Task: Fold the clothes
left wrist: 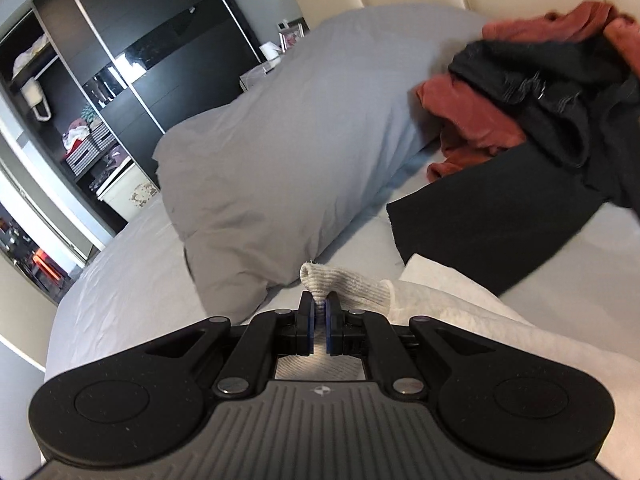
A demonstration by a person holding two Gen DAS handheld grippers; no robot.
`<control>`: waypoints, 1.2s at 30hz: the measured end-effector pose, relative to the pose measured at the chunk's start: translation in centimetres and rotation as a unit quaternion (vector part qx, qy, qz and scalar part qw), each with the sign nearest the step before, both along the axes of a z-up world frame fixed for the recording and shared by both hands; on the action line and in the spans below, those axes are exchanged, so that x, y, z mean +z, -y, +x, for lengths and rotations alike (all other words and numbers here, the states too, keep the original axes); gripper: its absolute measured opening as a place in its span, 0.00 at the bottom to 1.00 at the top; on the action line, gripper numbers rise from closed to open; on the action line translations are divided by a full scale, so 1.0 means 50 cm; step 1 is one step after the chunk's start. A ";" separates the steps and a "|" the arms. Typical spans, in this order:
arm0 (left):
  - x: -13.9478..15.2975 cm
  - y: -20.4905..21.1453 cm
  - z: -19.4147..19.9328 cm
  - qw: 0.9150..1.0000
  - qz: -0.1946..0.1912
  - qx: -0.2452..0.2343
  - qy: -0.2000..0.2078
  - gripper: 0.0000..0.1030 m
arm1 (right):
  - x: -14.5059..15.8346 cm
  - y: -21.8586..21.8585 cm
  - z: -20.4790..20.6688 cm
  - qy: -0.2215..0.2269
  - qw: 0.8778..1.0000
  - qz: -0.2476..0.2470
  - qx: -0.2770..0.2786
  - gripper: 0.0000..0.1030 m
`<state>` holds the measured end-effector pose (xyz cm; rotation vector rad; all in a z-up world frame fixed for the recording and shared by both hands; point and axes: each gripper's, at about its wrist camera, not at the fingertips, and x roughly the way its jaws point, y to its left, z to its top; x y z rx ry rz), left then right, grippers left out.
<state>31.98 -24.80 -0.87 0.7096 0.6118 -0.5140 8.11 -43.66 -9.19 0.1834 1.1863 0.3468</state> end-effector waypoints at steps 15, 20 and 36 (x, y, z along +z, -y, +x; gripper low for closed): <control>-0.279 0.190 0.169 0.996 0.059 -0.041 -0.051 0.03 | -0.024 -0.011 0.036 -0.018 1.000 0.003 0.024 0.05; -0.341 0.185 0.180 0.995 0.062 -0.041 -0.062 0.03 | -0.045 -0.021 0.050 -0.031 0.999 0.002 0.027 0.05; -0.217 0.028 0.092 0.998 -0.037 -0.002 -0.044 0.53 | 0.038 -0.066 0.018 0.026 0.998 -0.048 0.021 0.57</control>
